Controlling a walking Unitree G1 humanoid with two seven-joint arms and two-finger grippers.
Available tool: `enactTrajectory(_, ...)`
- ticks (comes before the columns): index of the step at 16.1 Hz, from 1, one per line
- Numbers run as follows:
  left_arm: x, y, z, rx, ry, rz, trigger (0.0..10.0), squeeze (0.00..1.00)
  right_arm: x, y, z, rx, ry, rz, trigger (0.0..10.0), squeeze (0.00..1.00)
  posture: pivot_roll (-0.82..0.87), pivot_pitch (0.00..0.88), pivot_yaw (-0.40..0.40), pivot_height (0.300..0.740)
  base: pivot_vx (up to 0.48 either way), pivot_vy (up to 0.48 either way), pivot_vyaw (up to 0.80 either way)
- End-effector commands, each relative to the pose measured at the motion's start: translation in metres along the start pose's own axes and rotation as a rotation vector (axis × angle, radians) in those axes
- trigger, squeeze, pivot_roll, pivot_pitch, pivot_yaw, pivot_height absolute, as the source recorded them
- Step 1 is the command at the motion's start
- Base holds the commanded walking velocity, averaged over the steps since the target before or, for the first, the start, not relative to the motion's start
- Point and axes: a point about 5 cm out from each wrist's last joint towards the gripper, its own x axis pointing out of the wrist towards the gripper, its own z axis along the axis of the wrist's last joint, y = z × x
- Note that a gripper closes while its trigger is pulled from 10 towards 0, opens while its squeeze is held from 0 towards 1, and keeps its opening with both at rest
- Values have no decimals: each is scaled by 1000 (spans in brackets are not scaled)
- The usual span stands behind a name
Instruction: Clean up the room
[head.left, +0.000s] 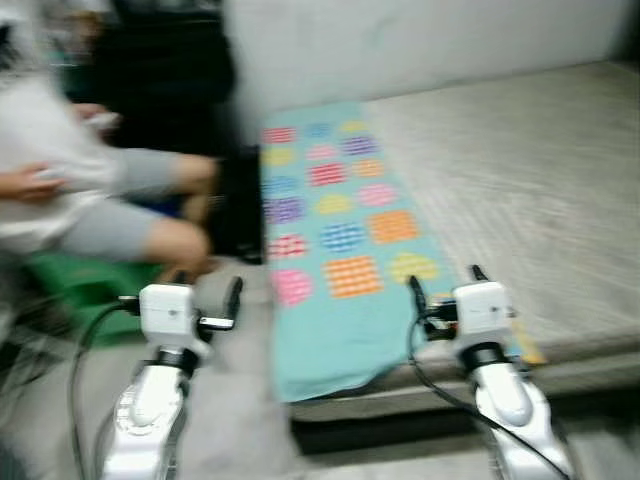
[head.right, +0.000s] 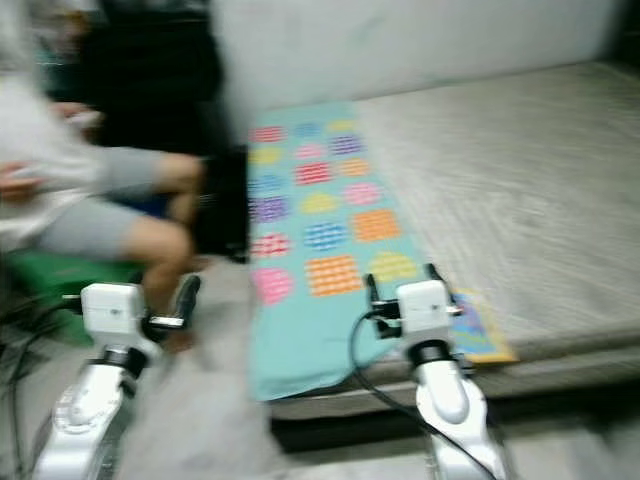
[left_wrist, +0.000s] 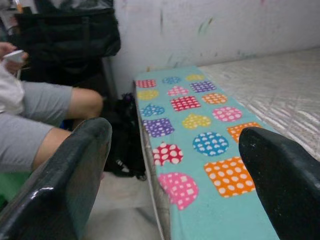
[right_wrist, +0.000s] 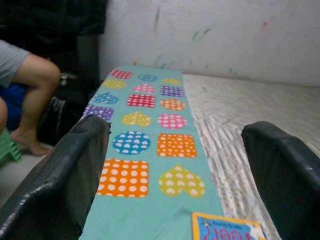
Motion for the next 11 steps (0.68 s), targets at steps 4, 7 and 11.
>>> enactTrajectory(4, 9, 9, 8, 24, -31, 30, 10000, 0, 9, 5, 5, 16, -32, -1, 10000, 0, -221, 0, 143, 740, 0, 0, 719)
enactTrajectory(7, 12, 11, 12, 18, -44, 47, 10000, 0, 12, 5, 7, 30, -44, -7, 10000, 0, -217, 0, 152, 740, 0, 0, 0)
enactTrajectory(11, -4, 0, 2, -8, 6, 12, 10000, 0, 6, 8, 13, 22, -55, 44, 10000, 0, -232, 0, 154, 740, 0, 0, 0)
